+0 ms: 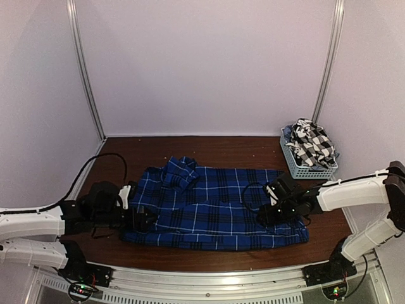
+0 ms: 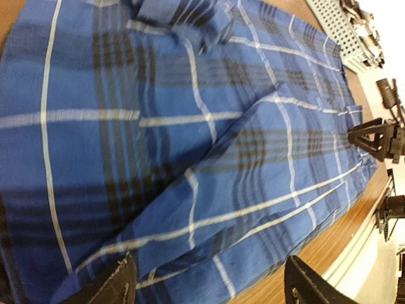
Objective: Fold and stack the long sleeve shirts
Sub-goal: Smooth out the 1/3-folded shirt at the center of the board, then pick up the sleeve from the 1/3-folded shirt, then fold the 1/3-folded shirt at the center of the board.
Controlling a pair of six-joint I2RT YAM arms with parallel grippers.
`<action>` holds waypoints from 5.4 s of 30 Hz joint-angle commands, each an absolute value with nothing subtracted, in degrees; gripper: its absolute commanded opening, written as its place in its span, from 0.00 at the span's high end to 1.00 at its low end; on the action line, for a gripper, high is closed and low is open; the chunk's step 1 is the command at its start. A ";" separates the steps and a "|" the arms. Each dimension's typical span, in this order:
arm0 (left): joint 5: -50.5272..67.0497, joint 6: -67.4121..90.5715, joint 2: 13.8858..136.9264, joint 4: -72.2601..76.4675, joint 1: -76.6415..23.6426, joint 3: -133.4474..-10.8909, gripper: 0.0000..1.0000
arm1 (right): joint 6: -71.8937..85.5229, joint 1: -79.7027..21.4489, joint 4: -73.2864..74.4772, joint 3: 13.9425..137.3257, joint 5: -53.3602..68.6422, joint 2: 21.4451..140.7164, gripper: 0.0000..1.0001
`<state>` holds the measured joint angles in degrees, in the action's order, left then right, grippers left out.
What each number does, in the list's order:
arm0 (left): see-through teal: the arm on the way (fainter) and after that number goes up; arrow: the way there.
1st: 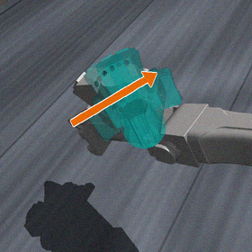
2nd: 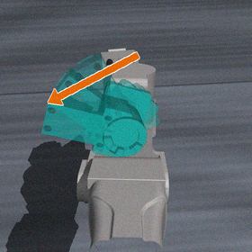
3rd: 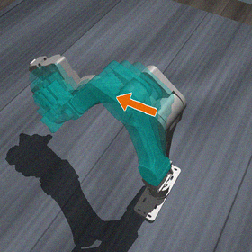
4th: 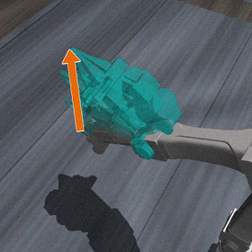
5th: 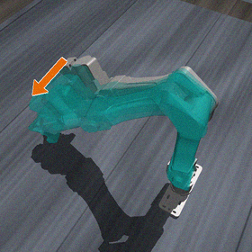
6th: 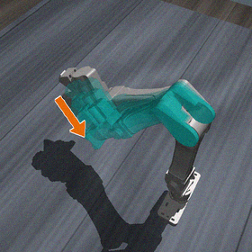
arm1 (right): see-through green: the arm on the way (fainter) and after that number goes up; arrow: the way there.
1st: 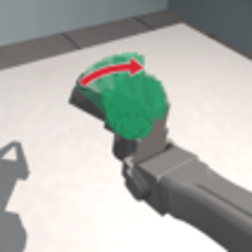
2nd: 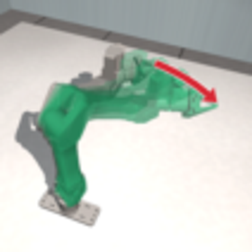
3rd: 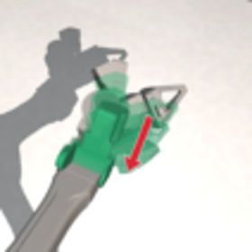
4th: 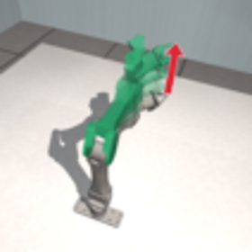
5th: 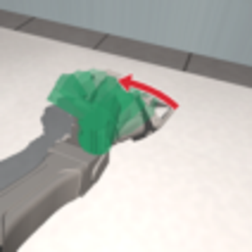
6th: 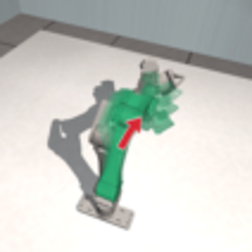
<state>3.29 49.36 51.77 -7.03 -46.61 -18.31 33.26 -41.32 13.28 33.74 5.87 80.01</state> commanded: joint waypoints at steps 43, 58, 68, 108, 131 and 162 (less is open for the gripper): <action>28.67 18.71 110.51 -2.75 -22.68 -66.84 0.48 | 30.93 -40.87 16.32 40.65 5.06 81.79 0.48; 33.66 20.61 109.56 2.98 -22.68 -61.87 0.75 | 31.78 -40.87 14.39 39.29 6.98 82.93 0.48; 39.37 29.67 98.76 7.51 -23.06 -58.02 1.00 | 31.04 -40.86 17.12 42.72 6.44 81.37 0.47; 33.32 50.02 80.33 12.62 -42.84 -64.78 1.00 | 40.07 -41.95 -3.77 62.06 37.54 76.11 0.21; 30.23 29.18 52.59 -19.16 -43.77 -66.98 1.00 | 21.80 -22.98 19.63 58.29 14.64 75.67 0.23; 34.33 31.09 48.36 -22.08 -43.77 -70.53 1.00 | 15.34 -18.83 28.43 68.76 1.22 94.69 0.23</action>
<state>32.18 31.35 49.78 -24.36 -43.53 -67.26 15.33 -19.20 27.86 67.57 1.48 95.22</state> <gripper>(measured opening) 0.024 0.760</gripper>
